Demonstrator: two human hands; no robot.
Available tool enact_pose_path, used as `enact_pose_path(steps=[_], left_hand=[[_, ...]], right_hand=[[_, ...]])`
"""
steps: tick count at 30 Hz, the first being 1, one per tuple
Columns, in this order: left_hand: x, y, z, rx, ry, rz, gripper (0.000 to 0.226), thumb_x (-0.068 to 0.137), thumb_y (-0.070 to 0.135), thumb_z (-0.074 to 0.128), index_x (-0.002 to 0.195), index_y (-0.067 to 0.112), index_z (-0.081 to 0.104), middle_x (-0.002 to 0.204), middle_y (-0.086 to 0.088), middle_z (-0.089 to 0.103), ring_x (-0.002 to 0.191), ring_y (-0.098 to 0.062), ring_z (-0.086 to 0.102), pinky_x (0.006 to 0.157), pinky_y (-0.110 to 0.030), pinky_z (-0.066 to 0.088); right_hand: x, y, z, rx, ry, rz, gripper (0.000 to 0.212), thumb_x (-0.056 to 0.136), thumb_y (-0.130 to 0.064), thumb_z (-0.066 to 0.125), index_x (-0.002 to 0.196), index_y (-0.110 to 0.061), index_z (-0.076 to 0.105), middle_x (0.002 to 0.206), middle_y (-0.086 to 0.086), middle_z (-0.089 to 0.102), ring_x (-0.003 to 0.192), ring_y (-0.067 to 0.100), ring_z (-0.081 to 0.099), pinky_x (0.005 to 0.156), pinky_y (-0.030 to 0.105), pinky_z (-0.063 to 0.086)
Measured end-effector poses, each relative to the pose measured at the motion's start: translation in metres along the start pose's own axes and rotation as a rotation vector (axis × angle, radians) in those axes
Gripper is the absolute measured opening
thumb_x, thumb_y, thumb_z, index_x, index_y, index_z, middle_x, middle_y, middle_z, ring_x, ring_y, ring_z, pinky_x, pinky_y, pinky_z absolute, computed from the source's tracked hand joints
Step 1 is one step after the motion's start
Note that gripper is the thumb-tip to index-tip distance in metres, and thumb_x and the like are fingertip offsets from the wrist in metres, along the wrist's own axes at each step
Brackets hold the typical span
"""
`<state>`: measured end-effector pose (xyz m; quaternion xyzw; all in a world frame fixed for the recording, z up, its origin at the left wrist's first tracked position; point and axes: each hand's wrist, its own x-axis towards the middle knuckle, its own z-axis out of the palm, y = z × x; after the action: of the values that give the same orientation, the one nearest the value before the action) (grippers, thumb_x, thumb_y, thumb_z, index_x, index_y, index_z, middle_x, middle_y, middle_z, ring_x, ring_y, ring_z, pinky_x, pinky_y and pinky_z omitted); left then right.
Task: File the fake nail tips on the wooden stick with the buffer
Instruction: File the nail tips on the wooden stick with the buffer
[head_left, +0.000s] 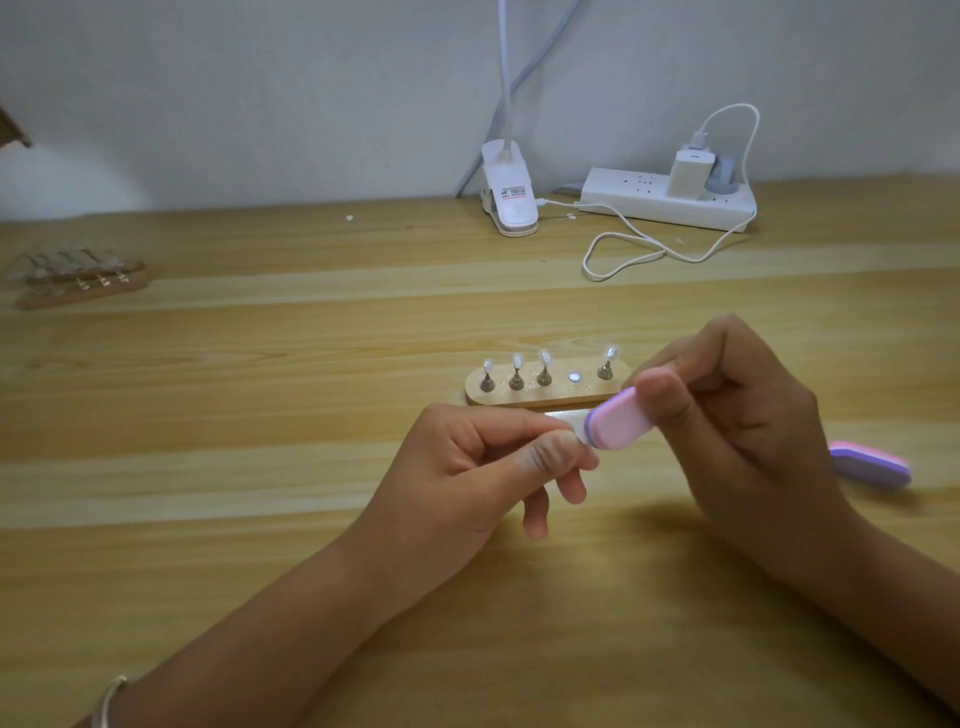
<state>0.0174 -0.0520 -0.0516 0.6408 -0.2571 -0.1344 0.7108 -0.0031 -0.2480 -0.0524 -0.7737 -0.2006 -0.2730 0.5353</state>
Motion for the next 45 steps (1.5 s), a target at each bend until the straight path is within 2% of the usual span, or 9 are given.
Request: enact_pose_path(steps=[5, 10, 16, 21, 25, 32, 37, 40, 45], left_hand=[[0.001, 0.000, 0.001, -0.011, -0.005, 0.006, 0.020, 0.089, 0.013, 0.062, 0.090, -0.003, 0.075, 0.068, -0.005, 0.068, 0.048, -0.011, 0.055, 0.048, -0.009, 0.041], [0.000, 0.000, 0.001, -0.020, -0.025, 0.015, 0.019, 0.089, 0.013, 0.062, 0.088, 0.000, 0.075, 0.068, -0.006, 0.068, 0.049, -0.010, 0.057, 0.048, -0.009, 0.041], [0.001, 0.000, 0.002, -0.022, -0.037, 0.010, 0.019, 0.090, 0.013, 0.061, 0.089, 0.002, 0.075, 0.069, -0.003, 0.068, 0.051, -0.009, 0.058, 0.048, -0.009, 0.041], [0.000, 0.000, 0.002, 0.002, -0.051, 0.016, 0.020, 0.089, 0.017, 0.061, 0.087, 0.004, 0.076, 0.068, -0.006, 0.068, 0.049, -0.011, 0.056, 0.049, -0.009, 0.041], [0.000, 0.000, 0.002, 0.012, -0.050, 0.021, 0.017, 0.090, 0.011, 0.061, 0.088, 0.001, 0.075, 0.068, -0.007, 0.067, 0.050, -0.011, 0.056, 0.050, -0.009, 0.042], [0.000, -0.002, 0.001, 0.063, -0.002, 0.043, 0.014, 0.087, 0.015, 0.066, 0.089, 0.007, 0.077, 0.067, -0.004, 0.068, 0.052, -0.011, 0.057, 0.051, -0.009, 0.041], [0.001, -0.002, 0.001, 0.102, 0.029, 0.078, 0.012, 0.085, 0.016, 0.072, 0.090, 0.005, 0.076, 0.063, 0.006, 0.069, 0.052, -0.002, 0.057, 0.052, -0.007, 0.040], [0.000, -0.001, 0.001, 0.069, 0.054, 0.058, 0.017, 0.084, 0.016, 0.068, 0.088, 0.003, 0.077, 0.067, -0.003, 0.070, 0.055, -0.010, 0.060, 0.052, -0.009, 0.041], [-0.001, 0.002, 0.001, 0.010, 0.027, 0.047, 0.017, 0.087, 0.012, 0.064, 0.088, 0.000, 0.075, 0.070, -0.008, 0.071, 0.057, -0.015, 0.063, 0.053, -0.010, 0.044]], right_hand=[[-0.003, -0.001, 0.003, -0.011, -0.090, -0.020, 0.016, 0.102, -0.041, 0.052, 0.091, -0.029, 0.053, 0.082, -0.004, 0.061, 0.073, 0.015, 0.060, 0.070, 0.019, 0.046], [-0.002, 0.001, 0.001, -0.006, -0.057, -0.006, 0.016, 0.101, -0.034, 0.053, 0.087, -0.026, 0.049, 0.083, -0.005, 0.061, 0.073, 0.005, 0.059, 0.070, 0.013, 0.045], [-0.001, -0.001, 0.000, 0.020, -0.054, 0.032, 0.024, 0.100, -0.044, 0.052, 0.087, -0.024, 0.051, 0.082, -0.004, 0.061, 0.071, 0.004, 0.059, 0.070, 0.013, 0.044], [-0.004, -0.001, 0.003, 0.000, -0.130, 0.004, 0.025, 0.101, -0.043, 0.051, 0.085, -0.023, 0.051, 0.081, -0.002, 0.061, 0.072, 0.018, 0.060, 0.067, 0.023, 0.047], [0.000, 0.001, -0.002, -0.020, -0.077, 0.037, 0.036, 0.100, -0.045, 0.050, 0.080, -0.014, 0.048, 0.079, -0.002, 0.058, 0.069, 0.001, 0.056, 0.067, 0.011, 0.042], [0.000, -0.001, -0.004, -0.007, -0.084, 0.051, 0.037, 0.099, -0.045, 0.052, 0.082, -0.013, 0.050, 0.075, 0.001, 0.057, 0.065, 0.010, 0.053, 0.064, 0.014, 0.043], [-0.004, -0.001, -0.001, -0.077, -0.145, -0.009, 0.025, 0.101, -0.034, 0.053, 0.083, -0.017, 0.050, 0.077, 0.000, 0.056, 0.068, 0.017, 0.054, 0.064, 0.020, 0.043], [0.000, 0.004, -0.006, -0.054, -0.082, 0.075, 0.027, 0.099, -0.030, 0.058, 0.081, -0.010, 0.050, 0.074, 0.001, 0.058, 0.065, 0.015, 0.054, 0.064, 0.015, 0.042], [0.000, -0.002, -0.002, 0.028, -0.026, 0.079, 0.027, 0.104, -0.032, 0.051, 0.084, -0.014, 0.049, 0.078, -0.019, 0.067, 0.069, -0.002, 0.061, 0.068, 0.007, 0.043]])
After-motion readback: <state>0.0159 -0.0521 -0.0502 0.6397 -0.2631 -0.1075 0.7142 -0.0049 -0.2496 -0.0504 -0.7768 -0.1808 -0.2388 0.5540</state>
